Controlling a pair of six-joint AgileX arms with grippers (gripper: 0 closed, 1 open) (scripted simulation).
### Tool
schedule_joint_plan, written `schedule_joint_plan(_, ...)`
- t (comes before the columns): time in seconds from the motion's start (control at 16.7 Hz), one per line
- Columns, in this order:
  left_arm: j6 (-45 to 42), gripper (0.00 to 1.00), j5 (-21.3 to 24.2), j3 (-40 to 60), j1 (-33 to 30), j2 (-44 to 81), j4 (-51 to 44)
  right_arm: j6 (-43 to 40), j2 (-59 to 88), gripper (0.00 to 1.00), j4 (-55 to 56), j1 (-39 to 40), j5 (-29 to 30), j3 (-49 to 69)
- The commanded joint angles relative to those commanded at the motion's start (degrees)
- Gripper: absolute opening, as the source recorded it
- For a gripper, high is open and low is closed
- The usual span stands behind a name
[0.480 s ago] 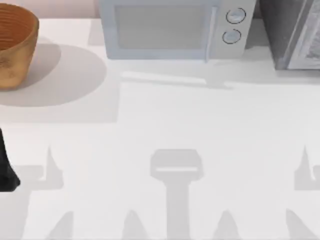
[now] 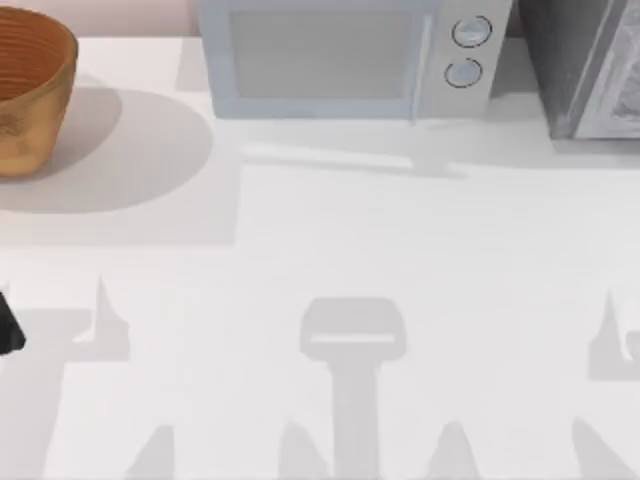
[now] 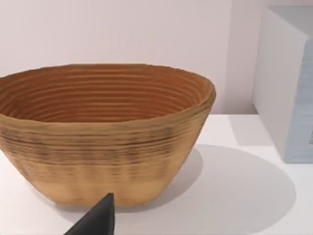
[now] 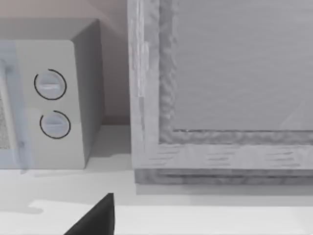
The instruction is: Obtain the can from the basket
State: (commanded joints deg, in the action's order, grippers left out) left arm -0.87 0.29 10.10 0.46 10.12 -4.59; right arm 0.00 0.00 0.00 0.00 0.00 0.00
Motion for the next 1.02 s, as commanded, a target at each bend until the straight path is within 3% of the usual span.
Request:
schedule_joint_plan(0.36,-2.4,1.00,1.6,25.9,1.4,23.4,-10.5,0.0,0.0,1.00,0.0,0.0,0.0,0.0)
schedule_joint_plan(1.02,-8.5,1.00,6.7,88.7,7.3,83.1,-36.2,0.0,0.0,1.00,0.0,0.0,0.0,0.0)
